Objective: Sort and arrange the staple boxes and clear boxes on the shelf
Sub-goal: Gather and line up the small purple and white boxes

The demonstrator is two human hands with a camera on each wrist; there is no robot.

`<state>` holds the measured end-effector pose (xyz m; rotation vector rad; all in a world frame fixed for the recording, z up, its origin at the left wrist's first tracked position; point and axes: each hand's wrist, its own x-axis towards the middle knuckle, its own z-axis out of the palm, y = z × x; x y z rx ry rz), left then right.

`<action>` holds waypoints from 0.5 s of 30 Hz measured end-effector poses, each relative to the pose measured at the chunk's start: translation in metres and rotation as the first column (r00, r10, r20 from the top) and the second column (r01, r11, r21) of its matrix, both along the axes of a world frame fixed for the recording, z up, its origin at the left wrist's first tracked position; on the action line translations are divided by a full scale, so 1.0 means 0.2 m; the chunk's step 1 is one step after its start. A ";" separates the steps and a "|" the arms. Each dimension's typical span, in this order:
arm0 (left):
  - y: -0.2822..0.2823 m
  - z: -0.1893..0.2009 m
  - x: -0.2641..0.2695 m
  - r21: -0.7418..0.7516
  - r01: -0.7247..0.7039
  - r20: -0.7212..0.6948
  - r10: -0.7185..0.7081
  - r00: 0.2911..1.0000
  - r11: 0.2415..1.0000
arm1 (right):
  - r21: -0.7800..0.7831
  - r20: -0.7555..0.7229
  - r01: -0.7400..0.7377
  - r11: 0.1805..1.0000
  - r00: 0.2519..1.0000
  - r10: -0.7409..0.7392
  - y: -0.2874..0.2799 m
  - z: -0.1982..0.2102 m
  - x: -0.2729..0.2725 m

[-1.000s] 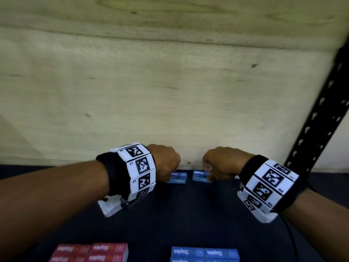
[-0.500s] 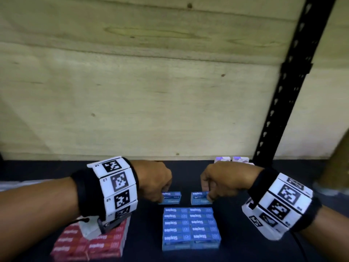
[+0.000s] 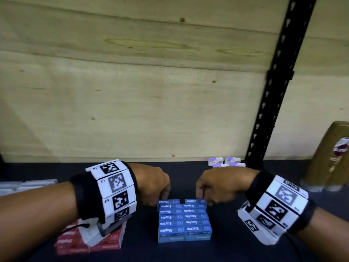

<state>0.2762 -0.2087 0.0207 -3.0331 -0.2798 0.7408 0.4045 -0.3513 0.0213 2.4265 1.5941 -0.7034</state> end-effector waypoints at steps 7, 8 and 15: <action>0.00 0.01 0.06 0.007 -0.007 -0.051 0.008 0.999 1.000 | -0.001 -0.055 0.021 1.000 0.998 -0.021 0.03 -0.03 0.04; 0.00 0.02 0.08 0.033 -0.005 -0.051 0.007 0.999 0.999 | 0.002 -0.060 0.043 0.999 0.997 -0.043 0.02 -0.02 0.07; -0.05 0.10 0.29 0.158 0.044 0.118 -0.063 0.991 0.986 | 0.139 0.225 0.225 0.965 0.941 -0.252 -0.13 0.13 0.43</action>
